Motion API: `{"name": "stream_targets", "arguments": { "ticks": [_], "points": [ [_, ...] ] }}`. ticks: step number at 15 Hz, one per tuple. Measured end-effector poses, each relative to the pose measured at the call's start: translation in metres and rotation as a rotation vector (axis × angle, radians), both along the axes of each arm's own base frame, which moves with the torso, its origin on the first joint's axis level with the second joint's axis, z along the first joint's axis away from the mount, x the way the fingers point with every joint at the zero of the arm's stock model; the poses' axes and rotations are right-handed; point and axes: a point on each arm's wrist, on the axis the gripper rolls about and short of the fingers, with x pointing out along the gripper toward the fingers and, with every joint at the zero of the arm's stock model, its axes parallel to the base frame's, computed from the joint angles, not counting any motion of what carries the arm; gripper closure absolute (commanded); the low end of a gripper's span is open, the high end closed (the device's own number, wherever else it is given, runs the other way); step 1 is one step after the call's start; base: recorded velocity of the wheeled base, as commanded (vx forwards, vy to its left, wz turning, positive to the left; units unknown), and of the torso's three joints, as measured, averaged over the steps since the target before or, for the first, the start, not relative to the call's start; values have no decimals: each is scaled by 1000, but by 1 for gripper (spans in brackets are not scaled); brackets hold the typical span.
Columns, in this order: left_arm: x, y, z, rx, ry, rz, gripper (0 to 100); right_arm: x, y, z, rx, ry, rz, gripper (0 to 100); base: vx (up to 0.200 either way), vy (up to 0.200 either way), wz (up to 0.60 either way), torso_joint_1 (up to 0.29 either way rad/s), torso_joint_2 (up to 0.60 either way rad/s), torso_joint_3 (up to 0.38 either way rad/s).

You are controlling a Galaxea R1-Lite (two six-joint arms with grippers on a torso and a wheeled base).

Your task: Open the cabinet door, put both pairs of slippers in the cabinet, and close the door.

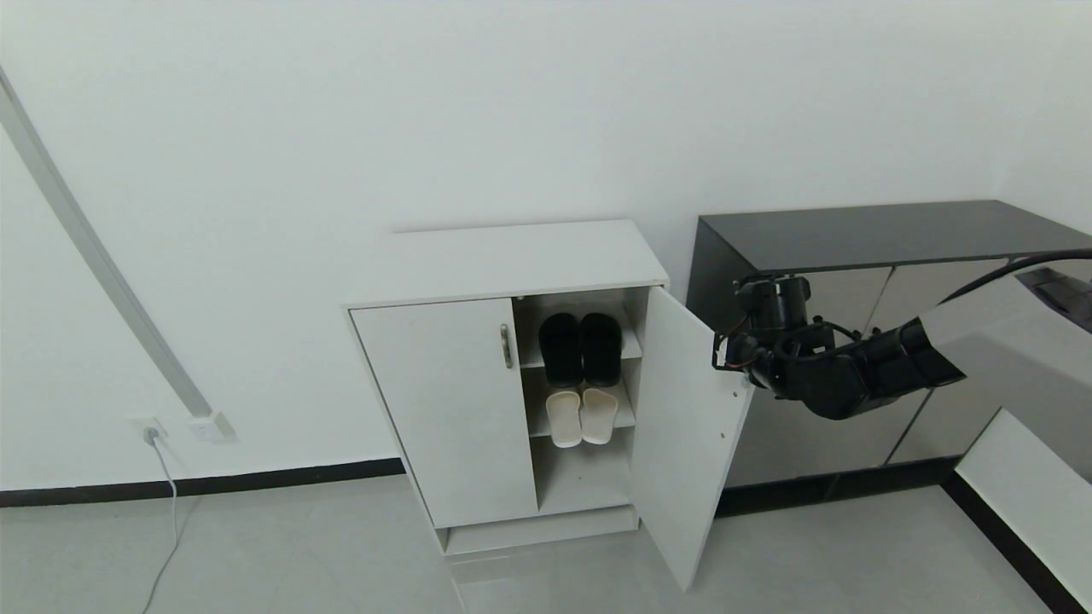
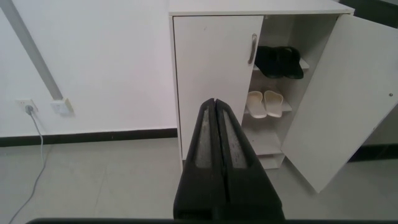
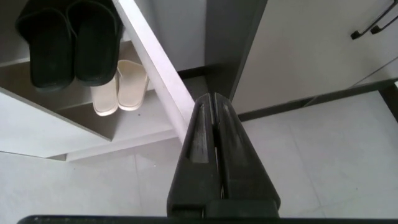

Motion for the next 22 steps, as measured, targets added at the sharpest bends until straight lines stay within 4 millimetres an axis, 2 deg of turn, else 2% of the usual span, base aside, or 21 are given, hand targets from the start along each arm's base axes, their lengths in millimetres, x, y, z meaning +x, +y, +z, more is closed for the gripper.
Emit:
{"name": "stream_targets", "arguments": {
  "ticks": [3, 6, 8, 13, 15, 17, 22],
  "points": [
    [0, 0, 0, 0, 0, 0, 100, -13, 19, -2, 7, 14, 41, 100, 0, 0, 0, 0, 0, 0],
    [0, 0, 0, 0, 0, 0, 100, -33, 50, -5, 16, 29, 113, 100, 0, 0, 0, 0, 0, 0],
    [0, 0, 0, 0, 0, 1, 100, -46, 64, -3, 21, 26, 153, 100, 0, 0, 0, 0, 0, 0],
    [0, 0, 0, -1, 0, 0, 100, -89, 79, 12, 8, -52, 296, 100, 0, 0, 0, 0, 0, 0],
    [0, 0, 0, -1, 0, 0, 100, -100, 82, 13, 3, -51, 347, 100, 0, 0, 0, 0, 0, 0],
    [0, 0, 0, -1, 0, 0, 100, -104, 81, 15, -1, -52, 356, 100, 0, 0, 0, 0, 0, 0],
    [0, 0, 0, -2, 0, 2, 100, -109, 84, 13, 13, -49, 396, 100, 0, 0, 480, 2, 2, 1]
  ]
}}
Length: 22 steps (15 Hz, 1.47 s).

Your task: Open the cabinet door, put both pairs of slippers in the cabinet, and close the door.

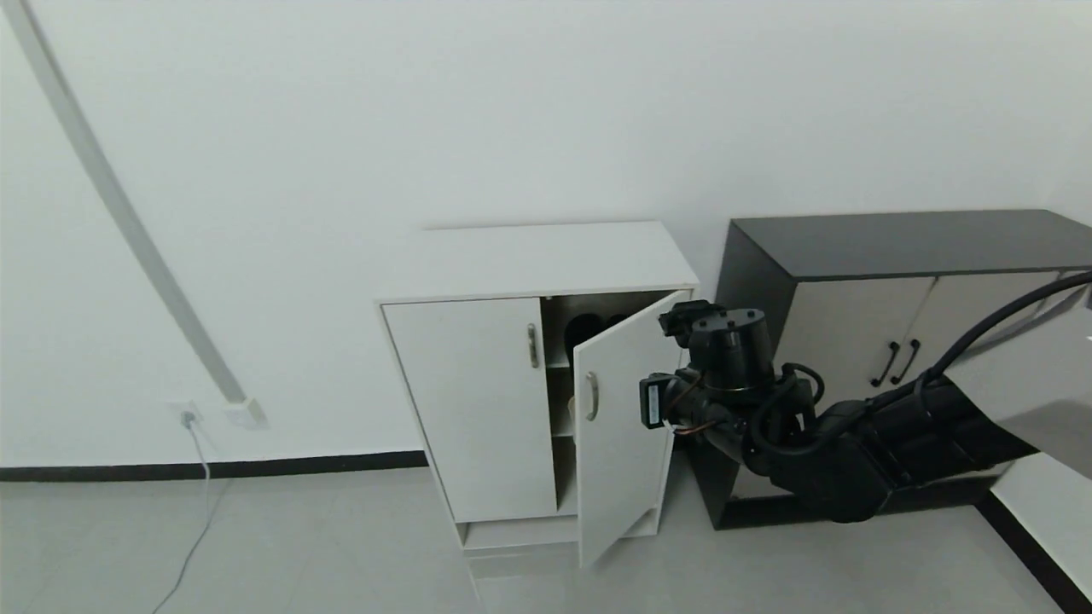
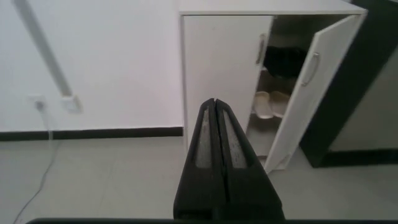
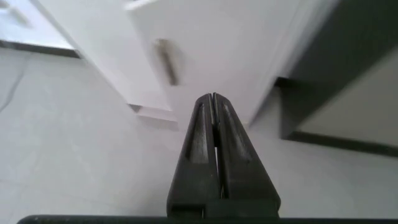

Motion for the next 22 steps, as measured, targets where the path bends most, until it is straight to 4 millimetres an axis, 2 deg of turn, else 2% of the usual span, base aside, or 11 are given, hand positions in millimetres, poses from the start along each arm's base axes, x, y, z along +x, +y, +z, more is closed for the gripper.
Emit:
{"name": "stream_targets", "arguments": {
  "ticks": [8, 11, 20, 22],
  "points": [
    [0, 0, 0, 0, 0, -1, 100, -1, -8, -13, -2, -64, 0, 100, 0, 0, 0, 0, 0, 0],
    [0, 0, 0, 1, 0, -1, 100, -11, -16, -25, 14, -86, 18, 100, 0, 0, 0, 0, 0, 0],
    [0, 0, 0, 2, 0, -2, 100, -37, -37, -55, -3, -58, 29, 100, 200, 0, 0, 1, -1, 3],
    [0, 0, 0, 1, 0, -1, 100, -40, -40, -59, -12, -45, 29, 100, 0, 0, 0, 0, 0, 0]
  ]
}}
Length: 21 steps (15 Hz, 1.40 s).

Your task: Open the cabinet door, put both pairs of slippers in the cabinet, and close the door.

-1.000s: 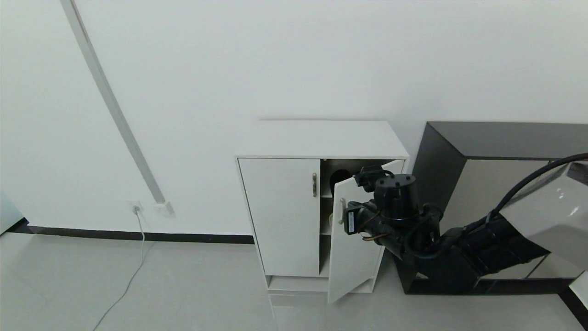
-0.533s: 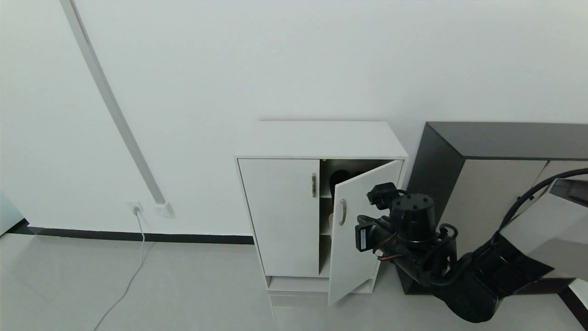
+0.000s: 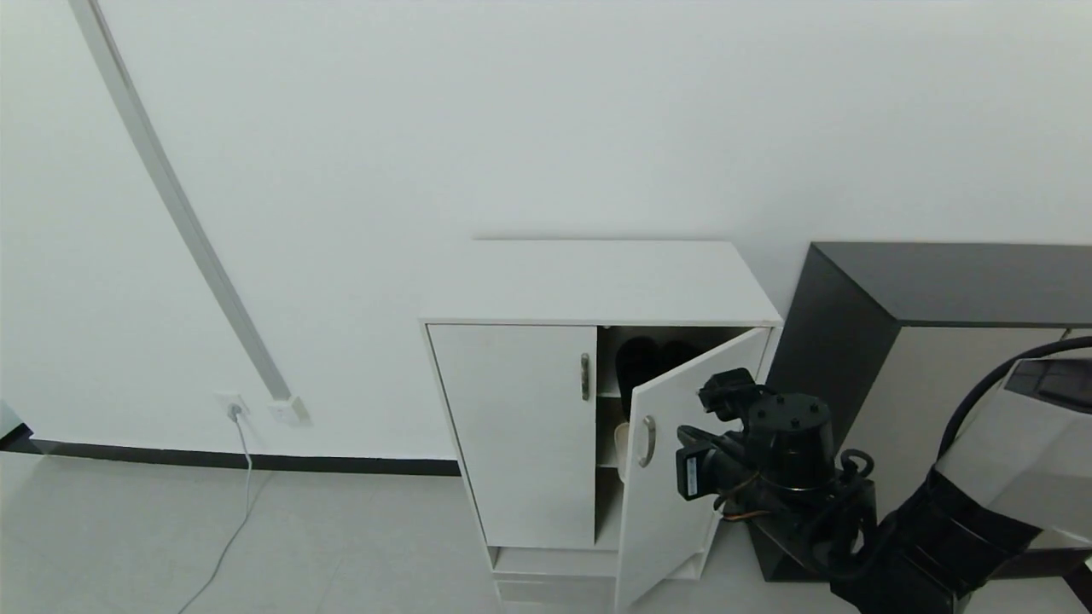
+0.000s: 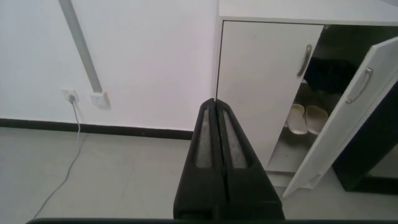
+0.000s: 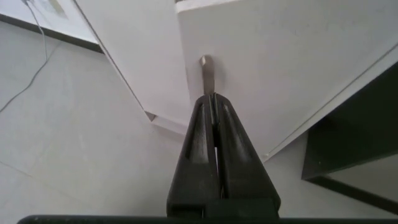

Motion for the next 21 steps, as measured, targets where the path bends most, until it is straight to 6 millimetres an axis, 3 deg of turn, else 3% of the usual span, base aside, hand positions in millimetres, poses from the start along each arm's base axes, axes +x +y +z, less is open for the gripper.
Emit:
{"name": "stream_targets", "arguments": {
  "ticks": [5, 14, 21],
  "points": [
    [0, 0, 0, -1, 0, 0, 100, 7, 0, -3, 11, 4, 17, 100, 0, 0, 0, 0, 0, 0],
    [0, 0, 0, -1, 0, 1, 100, 64, 1, -20, 39, -30, -51, 100, 0, 0, 0, 0, 0, 0],
    [0, 0, 0, -1, 0, 1, 100, 93, 5, -32, 35, -43, -70, 100, 0, 0, 0, 0, 0, 0]
  ]
}}
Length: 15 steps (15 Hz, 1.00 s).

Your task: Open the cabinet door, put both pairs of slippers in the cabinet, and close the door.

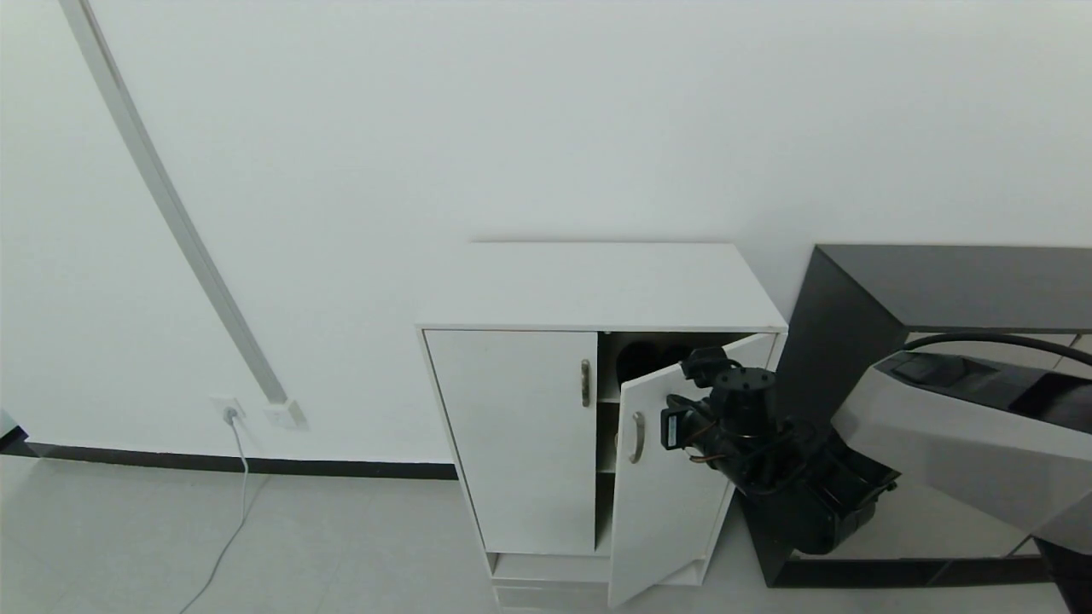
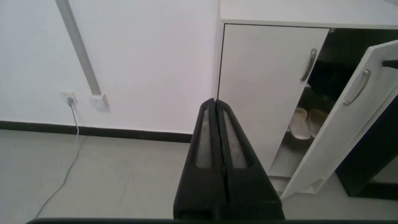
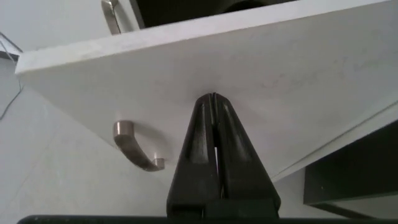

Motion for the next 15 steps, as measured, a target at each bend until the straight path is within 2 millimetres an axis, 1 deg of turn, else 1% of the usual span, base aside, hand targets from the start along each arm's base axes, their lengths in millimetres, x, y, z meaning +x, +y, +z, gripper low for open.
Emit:
{"name": "stream_targets", "arguments": {
  "ticks": [3, 8, 15],
  "points": [
    [0, 0, 0, 0, 0, 0, 100, 10, 2, 0, -6, 1, -8, 100, 0, 0, 0, 0, 0, 0],
    [0, 0, 0, 0, 0, 0, 100, 22, 4, 2, 1, -12, -16, 100, 0, 0, 0, 0, 0, 0],
    [0, 0, 0, 1, 0, 0, 100, 32, 8, 4, -9, -49, -14, 100, 0, 0, 0, 0, 0, 0]
  ]
}}
